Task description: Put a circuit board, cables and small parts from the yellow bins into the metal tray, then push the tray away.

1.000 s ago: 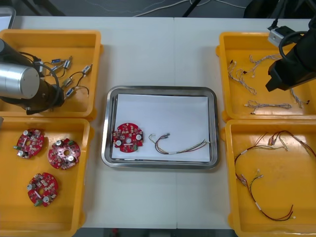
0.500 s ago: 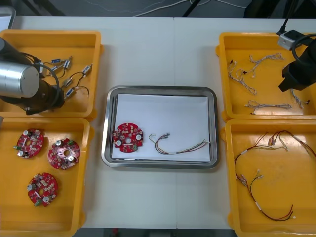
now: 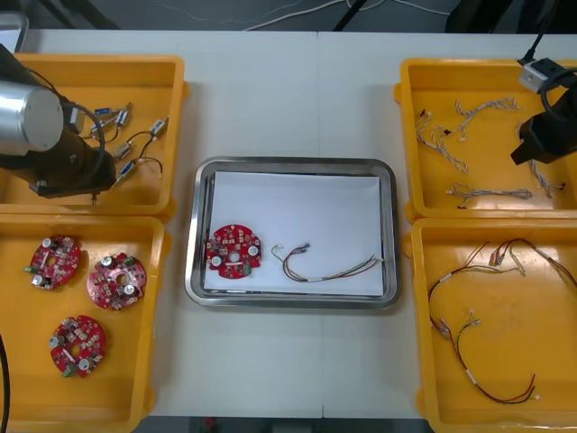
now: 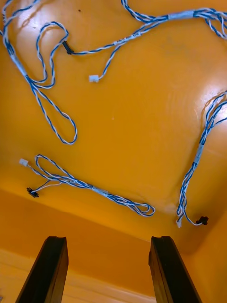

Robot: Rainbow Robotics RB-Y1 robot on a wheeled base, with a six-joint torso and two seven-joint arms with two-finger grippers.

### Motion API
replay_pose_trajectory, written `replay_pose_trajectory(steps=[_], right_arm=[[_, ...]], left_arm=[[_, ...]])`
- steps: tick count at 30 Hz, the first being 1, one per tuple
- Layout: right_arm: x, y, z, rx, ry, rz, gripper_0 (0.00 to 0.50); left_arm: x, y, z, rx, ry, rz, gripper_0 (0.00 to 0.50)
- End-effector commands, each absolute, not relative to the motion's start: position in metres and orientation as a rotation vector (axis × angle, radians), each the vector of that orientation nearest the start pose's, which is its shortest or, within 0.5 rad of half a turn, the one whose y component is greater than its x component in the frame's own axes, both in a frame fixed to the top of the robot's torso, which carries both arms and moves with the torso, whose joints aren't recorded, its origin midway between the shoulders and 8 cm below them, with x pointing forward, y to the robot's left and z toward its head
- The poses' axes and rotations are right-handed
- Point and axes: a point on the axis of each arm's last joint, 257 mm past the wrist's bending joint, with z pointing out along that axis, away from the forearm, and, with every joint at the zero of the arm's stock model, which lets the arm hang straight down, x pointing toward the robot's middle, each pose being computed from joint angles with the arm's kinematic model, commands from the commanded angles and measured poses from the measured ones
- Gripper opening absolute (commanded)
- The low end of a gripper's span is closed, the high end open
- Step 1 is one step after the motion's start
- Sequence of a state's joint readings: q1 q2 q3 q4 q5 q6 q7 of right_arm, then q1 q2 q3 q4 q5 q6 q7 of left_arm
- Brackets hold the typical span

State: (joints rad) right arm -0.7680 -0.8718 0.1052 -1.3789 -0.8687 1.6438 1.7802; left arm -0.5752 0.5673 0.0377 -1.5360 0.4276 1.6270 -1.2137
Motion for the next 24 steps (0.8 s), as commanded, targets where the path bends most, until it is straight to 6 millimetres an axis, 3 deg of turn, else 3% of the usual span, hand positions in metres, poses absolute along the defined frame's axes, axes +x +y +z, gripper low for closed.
replay_pose_trajectory(steps=[1, 11, 15, 24], right_arm=[[0.536, -0.381, -0.135, -0.495, 2.631, -0.060, 0.500], [0.548, -0.375, -0.179, -0.519, 2.646, -0.084, 0.500], [0.550, -0.363, -0.194, -0.528, 2.653, -0.057, 0.500], [0.550, -0.334, -0.216, -0.574, 2.662, -0.026, 0.500]], left_arm=[[0.536, 0.355, -0.150, -0.201, 2.544, 0.065, 0.000], [0.514, 0.354, -0.118, -0.188, 2.572, 0.076, 0.000], [0.503, 0.353, -0.108, -0.184, 2.586, 0.083, 0.000], [0.506, 0.333, -0.068, -0.168, 2.529, -0.035, 0.000]])
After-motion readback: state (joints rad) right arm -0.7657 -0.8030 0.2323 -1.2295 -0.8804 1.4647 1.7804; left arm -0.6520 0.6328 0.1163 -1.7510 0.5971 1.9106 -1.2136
